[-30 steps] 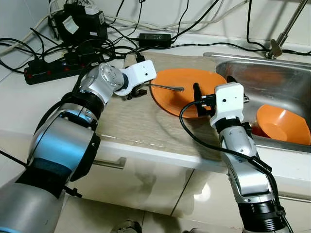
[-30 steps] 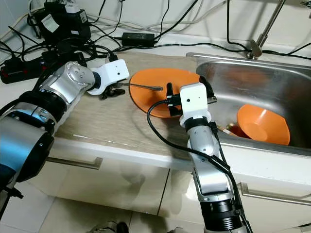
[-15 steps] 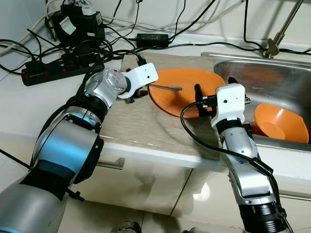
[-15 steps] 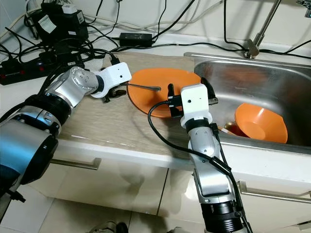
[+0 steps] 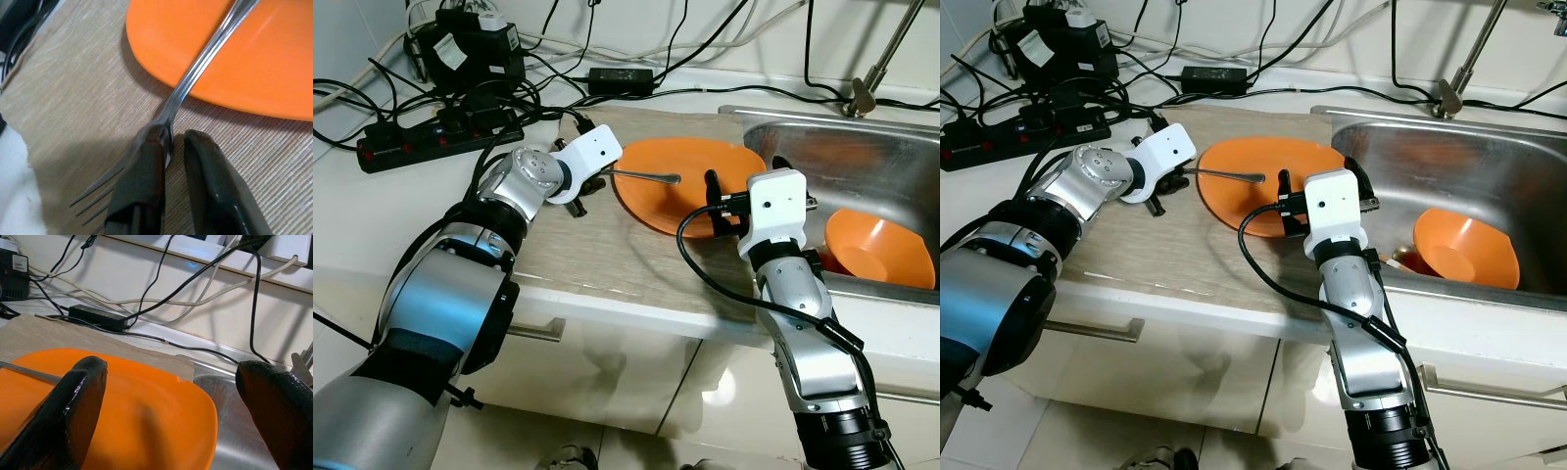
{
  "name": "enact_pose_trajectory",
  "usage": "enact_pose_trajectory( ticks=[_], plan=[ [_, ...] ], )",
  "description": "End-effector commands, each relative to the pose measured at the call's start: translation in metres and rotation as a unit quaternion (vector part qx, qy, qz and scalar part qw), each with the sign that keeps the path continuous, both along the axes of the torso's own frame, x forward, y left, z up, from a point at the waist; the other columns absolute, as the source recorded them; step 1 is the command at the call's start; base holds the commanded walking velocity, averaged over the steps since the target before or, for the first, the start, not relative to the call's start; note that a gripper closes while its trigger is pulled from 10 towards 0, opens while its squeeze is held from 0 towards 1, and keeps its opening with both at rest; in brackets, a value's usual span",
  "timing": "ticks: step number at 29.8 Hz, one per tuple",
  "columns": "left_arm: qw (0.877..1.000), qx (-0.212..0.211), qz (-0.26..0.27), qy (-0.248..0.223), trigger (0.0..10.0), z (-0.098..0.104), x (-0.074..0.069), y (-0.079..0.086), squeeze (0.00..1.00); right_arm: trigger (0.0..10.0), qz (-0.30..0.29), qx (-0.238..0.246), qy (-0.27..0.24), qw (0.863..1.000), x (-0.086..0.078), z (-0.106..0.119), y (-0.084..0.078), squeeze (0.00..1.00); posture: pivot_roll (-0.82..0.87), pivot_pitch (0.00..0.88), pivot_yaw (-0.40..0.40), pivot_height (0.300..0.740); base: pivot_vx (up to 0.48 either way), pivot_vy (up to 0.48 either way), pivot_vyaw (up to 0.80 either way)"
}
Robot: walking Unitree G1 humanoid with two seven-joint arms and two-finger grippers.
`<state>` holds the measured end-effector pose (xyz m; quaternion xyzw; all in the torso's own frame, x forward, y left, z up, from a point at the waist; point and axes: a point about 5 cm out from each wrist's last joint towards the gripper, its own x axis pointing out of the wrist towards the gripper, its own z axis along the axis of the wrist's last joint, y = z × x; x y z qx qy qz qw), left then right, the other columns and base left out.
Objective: Kitchen organization
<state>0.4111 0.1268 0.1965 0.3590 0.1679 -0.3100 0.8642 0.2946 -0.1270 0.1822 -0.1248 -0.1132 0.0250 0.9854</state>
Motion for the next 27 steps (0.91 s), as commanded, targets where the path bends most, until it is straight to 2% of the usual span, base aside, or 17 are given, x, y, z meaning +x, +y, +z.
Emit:
enact_pose_trajectory(
  ticks=[1, 4, 6, 8, 10, 13, 14, 15, 17, 20, 21, 22, 23, 24, 25, 26, 27],
  plan=[
    [0.999, -0.031, 0.012, 0.021, 0.0, -0.008, -0.002, 0.000, 0.00, 10.0, -0.001, -0.003, 0.000, 1.000, 0.000, 0.002, -0.001, 0.00, -0.18, 0.007, 0.003, 0.740, 0.000, 0.000, 0.00],
    [0.996, -0.080, 0.027, 0.021, 0.0, -0.004, -0.001, -0.001, 0.00, 10.0, 0.000, -0.002, 0.000, 1.000, 0.000, 0.002, -0.001, 0.00, -0.18, 0.006, 0.007, 0.740, 0.000, 0.000, 0.00],
    [0.995, -0.097, 0.034, 0.019, 0.0, -0.002, 0.000, -0.001, 0.00, 10.0, 0.000, -0.002, 0.000, 1.000, 0.000, 0.002, -0.001, 0.00, -0.18, 0.004, 0.007, 0.740, 0.000, 0.000, 0.00],
    [0.987, -0.154, 0.055, 0.007, 0.0, 0.005, 0.002, -0.001, 0.00, 10.0, 0.000, 0.000, 0.001, 1.000, 0.000, 0.001, 0.000, 0.00, -0.17, 0.003, 0.011, 0.740, 0.000, 0.000, 0.00],
    [0.973, -0.219, 0.077, -0.003, 0.0, 0.012, 0.004, 0.001, 0.00, 10.0, 0.000, 0.002, 0.002, 1.000, 0.001, 0.000, 0.001, 0.00, -0.17, 0.004, 0.012, 0.740, 0.000, 0.000, 0.00],
    [0.968, -0.238, 0.081, -0.007, 0.0, 0.012, 0.004, 0.003, 0.00, 10.0, 0.001, 0.004, 0.001, 1.000, 0.001, 0.000, 0.003, 0.00, -0.16, 0.002, 0.014, 0.740, 0.000, 0.000, 0.00],
    [0.956, -0.280, 0.083, -0.012, 0.0, 0.014, 0.004, 0.005, 0.00, 10.0, 0.001, 0.006, 0.002, 1.000, 0.003, -0.001, 0.003, 0.00, -0.15, 0.002, 0.018, 0.740, 0.000, 0.000, 0.00],
    [0.956, -0.280, 0.083, -0.012, 0.0, 0.014, 0.004, 0.005, 0.00, 10.0, 0.001, 0.006, 0.002, 1.000, 0.003, -0.001, 0.003, 0.00, -0.15, 0.002, 0.018, 0.740, 0.000, 0.000, 0.00],
    [0.945, -0.317, 0.084, -0.016, 0.0, 0.016, 0.004, 0.006, 0.00, 10.0, 0.002, 0.010, 0.003, 1.000, 0.004, -0.001, 0.004, 0.00, -0.15, 0.000, 0.023, 0.740, 0.000, 0.000, 0.00],
    [0.938, -0.335, 0.084, -0.030, 0.0, 0.016, 0.004, 0.005, 0.00, 10.0, 0.002, 0.037, 0.009, 0.999, 0.005, -0.002, 0.004, 0.00, -0.14, 0.000, 0.031, 0.740, 0.000, 0.000, 0.00],
    [0.931, -0.351, 0.089, -0.036, 0.0, 0.015, 0.003, 0.004, 0.00, 10.0, 0.000, 0.050, 0.011, 0.999, 0.006, -0.002, 0.003, 0.00, -0.14, 0.000, 0.038, 0.740, 0.000, 0.000, 0.00],
    [0.926, -0.362, 0.098, -0.048, 4.7, 0.010, 0.002, 0.000, 0.00, 10.0, 0.000, 0.063, 0.009, 0.998, 0.007, -0.001, 0.003, 0.00, -0.13, 0.000, 0.044, 0.740, 0.000, 0.000, 0.00],
    [0.926, -0.362, 0.098, -0.048, 4.7, 0.010, 0.002, 0.000, 0.00, 10.0, 0.000, 0.063, 0.009, 0.998, 0.007, -0.001, 0.003, 0.00, -0.13, 0.000, 0.044, 0.740, 0.000, 0.000, 0.00],
    [0.919, -0.373, 0.109, -0.060, 10.0, 0.005, 0.000, -0.002, 0.00, 10.0, -0.002, 0.073, 0.008, 0.997, 0.008, 0.001, 0.002, 0.00, -0.13, 0.000, 0.048, 0.740, 0.000, 0.000, 0.00],
    [0.902, -0.400, 0.140, -0.079, 10.0, -0.002, -0.002, -0.003, 0.00, 10.0, -0.004, 0.075, 0.002, 0.997, 0.009, 0.003, 0.001, 0.00, -0.12, 0.000, 0.053, 0.740, 0.000, 0.000, 0.00],
    [0.902, -0.400, 0.140, -0.079, 10.0, -0.002, -0.002, -0.003, 0.00, 10.0, -0.004, 0.075, 0.002, 0.997, 0.009, 0.003, 0.001, 0.00, -0.12, 0.000, 0.053, 0.740, 0.000, 0.000, 0.00],
    [0.889, -0.418, 0.163, -0.091, 10.0, -0.007, -0.004, -0.003, 0.00, 10.0, -0.005, 0.075, -0.002, 0.997, 0.010, 0.004, 0.000, 0.00, -0.12, 0.000, 0.055, 0.740, 0.000, 0.000, 0.00]
  ],
)
